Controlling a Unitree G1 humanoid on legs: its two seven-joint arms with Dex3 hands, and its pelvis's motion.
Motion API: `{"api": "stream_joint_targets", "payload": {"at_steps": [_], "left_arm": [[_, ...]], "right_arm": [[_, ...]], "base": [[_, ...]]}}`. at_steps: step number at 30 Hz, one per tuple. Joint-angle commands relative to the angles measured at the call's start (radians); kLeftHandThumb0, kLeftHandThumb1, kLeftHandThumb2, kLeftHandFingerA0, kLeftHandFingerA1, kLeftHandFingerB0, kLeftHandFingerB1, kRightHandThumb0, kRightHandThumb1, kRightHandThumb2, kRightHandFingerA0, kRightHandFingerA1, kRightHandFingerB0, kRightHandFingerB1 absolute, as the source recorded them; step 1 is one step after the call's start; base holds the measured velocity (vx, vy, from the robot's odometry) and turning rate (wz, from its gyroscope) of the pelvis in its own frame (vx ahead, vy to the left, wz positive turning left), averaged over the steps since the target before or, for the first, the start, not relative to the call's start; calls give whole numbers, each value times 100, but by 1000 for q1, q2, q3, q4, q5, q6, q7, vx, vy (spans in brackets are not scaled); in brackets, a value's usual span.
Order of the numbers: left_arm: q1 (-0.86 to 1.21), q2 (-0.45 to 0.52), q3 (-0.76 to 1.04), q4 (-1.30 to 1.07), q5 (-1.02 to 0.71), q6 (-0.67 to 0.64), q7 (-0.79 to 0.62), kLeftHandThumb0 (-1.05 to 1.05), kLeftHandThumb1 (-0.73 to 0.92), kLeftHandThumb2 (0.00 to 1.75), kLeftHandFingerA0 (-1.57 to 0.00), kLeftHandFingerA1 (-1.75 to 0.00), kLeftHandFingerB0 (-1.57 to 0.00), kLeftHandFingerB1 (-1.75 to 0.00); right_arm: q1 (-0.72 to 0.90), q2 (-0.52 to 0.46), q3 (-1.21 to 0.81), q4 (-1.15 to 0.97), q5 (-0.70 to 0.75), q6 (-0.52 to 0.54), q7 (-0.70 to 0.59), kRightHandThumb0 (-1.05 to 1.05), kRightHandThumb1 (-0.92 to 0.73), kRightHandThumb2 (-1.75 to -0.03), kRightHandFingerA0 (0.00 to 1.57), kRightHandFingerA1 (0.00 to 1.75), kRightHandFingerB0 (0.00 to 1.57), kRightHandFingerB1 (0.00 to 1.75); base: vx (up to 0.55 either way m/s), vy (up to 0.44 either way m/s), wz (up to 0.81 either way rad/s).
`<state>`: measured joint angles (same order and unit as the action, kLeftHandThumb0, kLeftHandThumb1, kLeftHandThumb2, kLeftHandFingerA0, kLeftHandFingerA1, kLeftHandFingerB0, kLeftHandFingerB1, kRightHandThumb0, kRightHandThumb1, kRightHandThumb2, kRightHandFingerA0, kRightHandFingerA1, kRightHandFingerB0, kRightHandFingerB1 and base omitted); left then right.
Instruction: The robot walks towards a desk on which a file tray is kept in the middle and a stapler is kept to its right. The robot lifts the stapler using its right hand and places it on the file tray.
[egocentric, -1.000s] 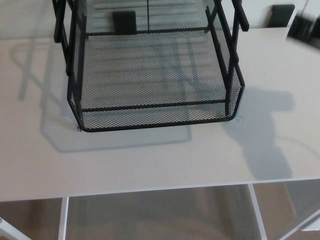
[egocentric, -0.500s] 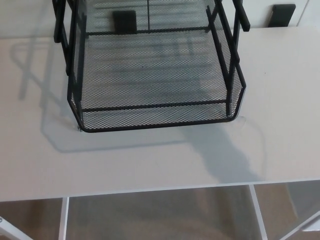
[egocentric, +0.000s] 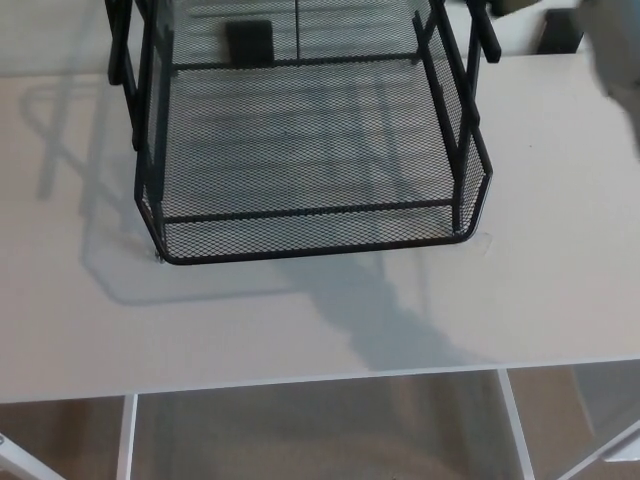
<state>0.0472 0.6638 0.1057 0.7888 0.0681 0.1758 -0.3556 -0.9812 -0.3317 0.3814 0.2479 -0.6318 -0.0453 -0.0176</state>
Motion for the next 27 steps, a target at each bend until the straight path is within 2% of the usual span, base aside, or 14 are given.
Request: {"api": "stream_joint_targets", "payload": {"at_steps": [1,8,9,10,15,17,18,20,21,22,23,25,26,27], "left_arm": [[11,7,0,1,7,-39,9,-74,92,74,-17,-47,-13,-35],[22,1,-5,-24,11,-26,12,-73,92,76,-17,-49,-13,-37],[24,-6,3,-24,0,-22,11,-72,92,74,-15,-47,-12,-36],[29,-12,12,-29,-10,-10,12,-35,58,115,-1,-52,0,-50],[20,-9,9,-7,-4,-36,8,-35,59,115,-1,-52,0,-50],[22,-7,12,-18,-6,-27,9,-35,59,115,-1,-52,0,-50],[24,0,-3,-26,13,-31,15,-74,92,75,-18,-49,-13,-37],[16,-3,-3,-25,13,-4,25,-74,92,73,-19,-47,-14,-35],[13,-4,-2,-16,10,-11,22,-74,92,74,-17,-47,-14,-36],[8,-4,0,4,6,-29,16,-35,58,115,-2,-52,0,-50],[12,-4,6,-4,-3,-22,8,-35,58,115,-1,-52,0,-50],[12,-3,0,-2,5,-34,11,-35,58,115,-2,-52,0,-50],[9,-4,1,4,4,-32,13,-73,92,74,-16,-47,-12,-36],[6,-8,9,6,-5,-21,14,-73,92,72,-16,-46,-12,-34]], "right_arm": [[-38,56,28,49,7,17,94,-17,-62,-85,80,175,68,155],[-13,92,137,140,-23,43,240,-13,-67,-72,88,165,74,139],[-3,91,151,143,-30,51,257,-20,-69,-74,78,169,74,140],[5,88,170,151,-41,55,269,-20,-72,-74,78,168,73,140],[14,75,228,196,-92,85,303,-18,-69,-74,76,173,71,145],[19,72,242,214,-116,77,278,-18,-67,-65,79,169,77,128],[22,69,250,227,-124,70,273,-16,-65,-73,78,173,74,142],[22,67,254,240,-125,64,275,-17,-65,-75,78,173,71,149],[23,66,254,242,-126,62,273,-21,-68,-66,78,175,74,139],[24,68,254,252,-122,55,270,-21,-68,-63,77,175,71,149],[25,74,246,251,-110,56,280,-20,-70,-64,84,172,77,115],[22,86,233,253,-90,62,298,-25,-68,-68,86,162,86,95],[24,90,229,252,-88,62,296,-28,-67,-71,86,155,76,72],[24,94,227,252,-90,61,295,-27,-72,-66,75,154,76,61]], "base": [[0,0,0],[0,0,0],[0,0,0],[0,0,0],[0,0,0],[0,0,0],[0,0,7],[0,0,9],[0,0,12],[0,0,9],[0,0,7],[0,0,0],[0,0,0],[0,0,0]]}}
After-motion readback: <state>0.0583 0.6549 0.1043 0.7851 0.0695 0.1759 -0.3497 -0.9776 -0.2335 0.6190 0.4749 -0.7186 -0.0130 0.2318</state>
